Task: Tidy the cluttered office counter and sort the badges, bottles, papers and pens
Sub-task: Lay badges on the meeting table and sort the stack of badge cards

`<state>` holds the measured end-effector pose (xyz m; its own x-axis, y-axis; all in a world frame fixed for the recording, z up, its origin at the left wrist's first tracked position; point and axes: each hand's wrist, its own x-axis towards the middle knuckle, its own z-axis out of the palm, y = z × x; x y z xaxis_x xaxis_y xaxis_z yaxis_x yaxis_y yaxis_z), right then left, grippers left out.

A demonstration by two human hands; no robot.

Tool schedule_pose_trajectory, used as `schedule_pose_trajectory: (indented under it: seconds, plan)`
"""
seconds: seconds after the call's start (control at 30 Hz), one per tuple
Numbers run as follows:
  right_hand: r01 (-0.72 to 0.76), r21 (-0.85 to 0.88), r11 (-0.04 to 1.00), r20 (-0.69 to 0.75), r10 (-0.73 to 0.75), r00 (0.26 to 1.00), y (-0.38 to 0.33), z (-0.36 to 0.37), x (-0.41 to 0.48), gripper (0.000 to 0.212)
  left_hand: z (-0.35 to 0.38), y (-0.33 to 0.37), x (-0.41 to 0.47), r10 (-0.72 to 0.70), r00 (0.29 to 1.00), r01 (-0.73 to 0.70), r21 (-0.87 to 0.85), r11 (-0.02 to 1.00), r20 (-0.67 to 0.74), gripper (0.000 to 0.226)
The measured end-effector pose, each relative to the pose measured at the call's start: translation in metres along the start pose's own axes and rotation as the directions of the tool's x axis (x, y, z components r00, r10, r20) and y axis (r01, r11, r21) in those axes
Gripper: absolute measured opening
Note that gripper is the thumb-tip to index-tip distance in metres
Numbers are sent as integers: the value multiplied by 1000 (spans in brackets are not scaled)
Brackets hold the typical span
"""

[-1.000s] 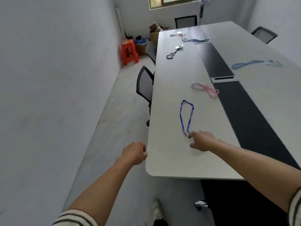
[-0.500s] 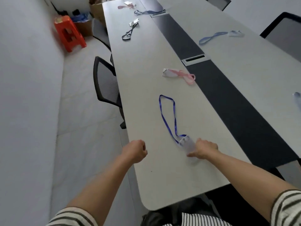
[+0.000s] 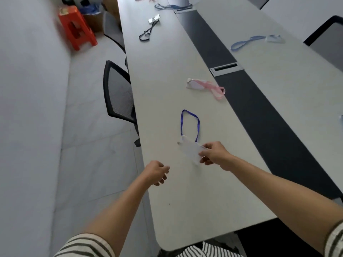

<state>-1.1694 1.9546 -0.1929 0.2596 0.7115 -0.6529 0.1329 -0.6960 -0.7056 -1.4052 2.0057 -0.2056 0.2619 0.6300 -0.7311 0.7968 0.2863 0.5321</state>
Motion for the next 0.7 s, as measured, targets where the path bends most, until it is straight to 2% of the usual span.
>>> schedule_pose_trajectory:
  seconds: [0.07, 0.13, 0.2, 0.3, 0.37, 0.47, 0.7]
  plan:
    - [23, 126, 992, 98, -36, 995, -26, 3, -7, 9, -8, 6, -9, -31, 999, 35, -255, 966, 18, 48]
    - [26, 163, 986, 185, -57, 981, -43, 11, -15, 13, -16, 9, -19, -57, 998, 64, -486, 871, 27, 64]
    - [33, 111, 993, 275, -63, 959, -51, 21, -23, 17, -25, 9, -25, -72, 997, 60, -670, 740, 10, 72]
    - [58, -30, 998, 392, -41, 919, -53, 39, -28, 16, -41, 5, -30, -104, 992, -11, -881, 473, -68, 63]
    - [67, -87, 994, 447, -21, 894, -56, 50, -30, 15, -52, 1, -36, -114, 986, -71, -923, 379, -123, 45]
    - [79, -116, 990, 517, -7, 856, -64, 72, -34, 15, -67, -15, -45, -105, 979, -127, -921, 369, -177, 19]
    - [144, -140, 980, 609, -29, 792, -100, 124, -41, 12, -119, -48, -56, -21, 982, -178, -947, 268, -190, 27]
